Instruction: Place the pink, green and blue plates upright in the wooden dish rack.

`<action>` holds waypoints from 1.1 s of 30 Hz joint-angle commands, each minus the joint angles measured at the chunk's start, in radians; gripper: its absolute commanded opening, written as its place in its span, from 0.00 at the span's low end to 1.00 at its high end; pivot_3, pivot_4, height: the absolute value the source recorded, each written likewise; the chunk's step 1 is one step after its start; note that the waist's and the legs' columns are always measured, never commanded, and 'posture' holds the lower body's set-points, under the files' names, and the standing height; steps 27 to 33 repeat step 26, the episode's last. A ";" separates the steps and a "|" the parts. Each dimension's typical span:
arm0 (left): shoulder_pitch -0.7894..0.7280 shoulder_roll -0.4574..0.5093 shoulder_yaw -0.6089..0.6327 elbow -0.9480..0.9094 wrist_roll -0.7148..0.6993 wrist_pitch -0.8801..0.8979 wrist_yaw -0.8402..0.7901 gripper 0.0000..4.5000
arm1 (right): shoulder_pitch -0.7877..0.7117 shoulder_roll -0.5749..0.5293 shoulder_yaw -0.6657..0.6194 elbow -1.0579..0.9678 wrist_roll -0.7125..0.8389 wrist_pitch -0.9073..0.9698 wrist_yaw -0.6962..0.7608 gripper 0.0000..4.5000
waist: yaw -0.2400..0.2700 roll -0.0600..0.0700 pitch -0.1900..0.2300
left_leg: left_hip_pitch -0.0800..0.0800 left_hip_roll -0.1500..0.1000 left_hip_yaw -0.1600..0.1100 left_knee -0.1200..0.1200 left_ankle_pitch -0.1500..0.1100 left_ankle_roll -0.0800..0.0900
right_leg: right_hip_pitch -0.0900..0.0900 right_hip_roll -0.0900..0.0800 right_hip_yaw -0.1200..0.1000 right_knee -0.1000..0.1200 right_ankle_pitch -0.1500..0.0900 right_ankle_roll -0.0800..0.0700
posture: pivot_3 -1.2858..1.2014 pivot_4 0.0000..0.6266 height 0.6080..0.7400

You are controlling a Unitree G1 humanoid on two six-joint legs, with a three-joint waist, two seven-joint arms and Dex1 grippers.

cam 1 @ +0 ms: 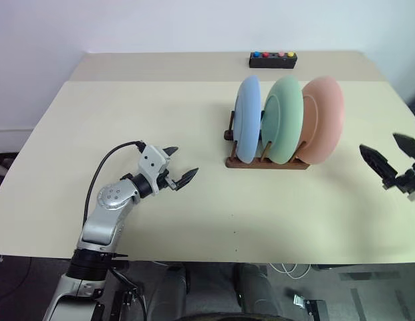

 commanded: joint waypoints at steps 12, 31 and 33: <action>0.109 0.045 0.056 -0.044 -0.037 -0.012 -0.020 1.00 | -0.026 0.032 0.136 0.217 -0.135 -0.201 0.075 0.99 | -0.010 0.000 0.000 | 0.000 0.000 0.000 -0.001 0.000 0.000 | 0.001 0.000 0.000 0.000 0.000 0.002 | 0.52 0.24 0.96; 0.189 0.039 0.068 -0.111 -0.036 0.012 0.026 1.00 | -0.095 0.012 0.172 0.318 -0.151 -0.217 0.131 0.99 | -0.008 0.000 0.000 | 0.001 0.000 -0.001 0.000 0.000 0.000 | 0.002 0.000 0.000 0.000 0.000 0.002 | 0.52 0.24 0.96; 0.189 0.039 0.068 -0.111 -0.036 0.012 0.026 1.00 | -0.095 0.012 0.172 0.318 -0.151 -0.217 0.131 0.99 | -0.008 0.000 0.000 | 0.001 0.000 -0.001 0.000 0.000 0.000 | 0.002 0.000 0.000 0.000 0.000 0.002 | 0.52 0.24 0.96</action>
